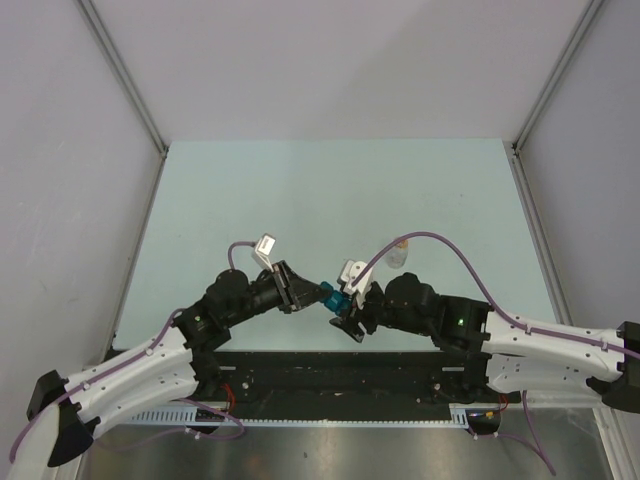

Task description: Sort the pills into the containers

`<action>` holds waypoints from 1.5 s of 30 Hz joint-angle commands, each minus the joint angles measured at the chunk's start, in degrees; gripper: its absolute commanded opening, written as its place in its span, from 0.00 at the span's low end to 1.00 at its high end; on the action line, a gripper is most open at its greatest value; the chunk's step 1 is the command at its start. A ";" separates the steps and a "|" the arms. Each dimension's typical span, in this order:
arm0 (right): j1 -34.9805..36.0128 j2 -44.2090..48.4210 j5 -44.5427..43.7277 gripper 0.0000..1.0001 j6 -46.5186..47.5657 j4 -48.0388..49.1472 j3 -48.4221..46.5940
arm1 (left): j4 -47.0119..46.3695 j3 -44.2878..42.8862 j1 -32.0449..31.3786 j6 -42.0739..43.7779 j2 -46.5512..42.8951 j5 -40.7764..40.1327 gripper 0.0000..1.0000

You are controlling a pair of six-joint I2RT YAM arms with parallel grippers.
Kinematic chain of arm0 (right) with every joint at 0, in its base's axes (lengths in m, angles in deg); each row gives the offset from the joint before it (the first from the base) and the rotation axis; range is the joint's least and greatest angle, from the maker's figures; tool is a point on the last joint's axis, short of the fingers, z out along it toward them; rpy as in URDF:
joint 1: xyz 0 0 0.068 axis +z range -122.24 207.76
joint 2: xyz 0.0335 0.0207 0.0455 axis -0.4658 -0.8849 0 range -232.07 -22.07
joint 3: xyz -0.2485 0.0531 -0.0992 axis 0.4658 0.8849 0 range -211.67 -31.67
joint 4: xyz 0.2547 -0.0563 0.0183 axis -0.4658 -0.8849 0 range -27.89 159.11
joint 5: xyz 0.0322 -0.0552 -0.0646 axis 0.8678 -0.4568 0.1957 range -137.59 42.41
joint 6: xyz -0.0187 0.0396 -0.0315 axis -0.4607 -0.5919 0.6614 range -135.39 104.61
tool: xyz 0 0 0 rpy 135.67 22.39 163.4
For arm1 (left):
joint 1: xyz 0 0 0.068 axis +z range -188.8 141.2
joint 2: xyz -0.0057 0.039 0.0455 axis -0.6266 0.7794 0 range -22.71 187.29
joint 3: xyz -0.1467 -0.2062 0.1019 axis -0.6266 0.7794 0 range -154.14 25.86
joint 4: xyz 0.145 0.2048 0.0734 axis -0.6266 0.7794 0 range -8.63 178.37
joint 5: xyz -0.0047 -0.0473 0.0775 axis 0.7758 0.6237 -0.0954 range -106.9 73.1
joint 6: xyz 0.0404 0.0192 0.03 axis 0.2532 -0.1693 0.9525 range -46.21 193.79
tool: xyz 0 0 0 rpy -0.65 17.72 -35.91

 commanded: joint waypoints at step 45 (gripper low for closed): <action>-4.38 16.56 -18.41 0.77 -65.98 33.50 14.61 | -8.38 -5.71 -0.23 -15.83 -3.58 -15.43 0.00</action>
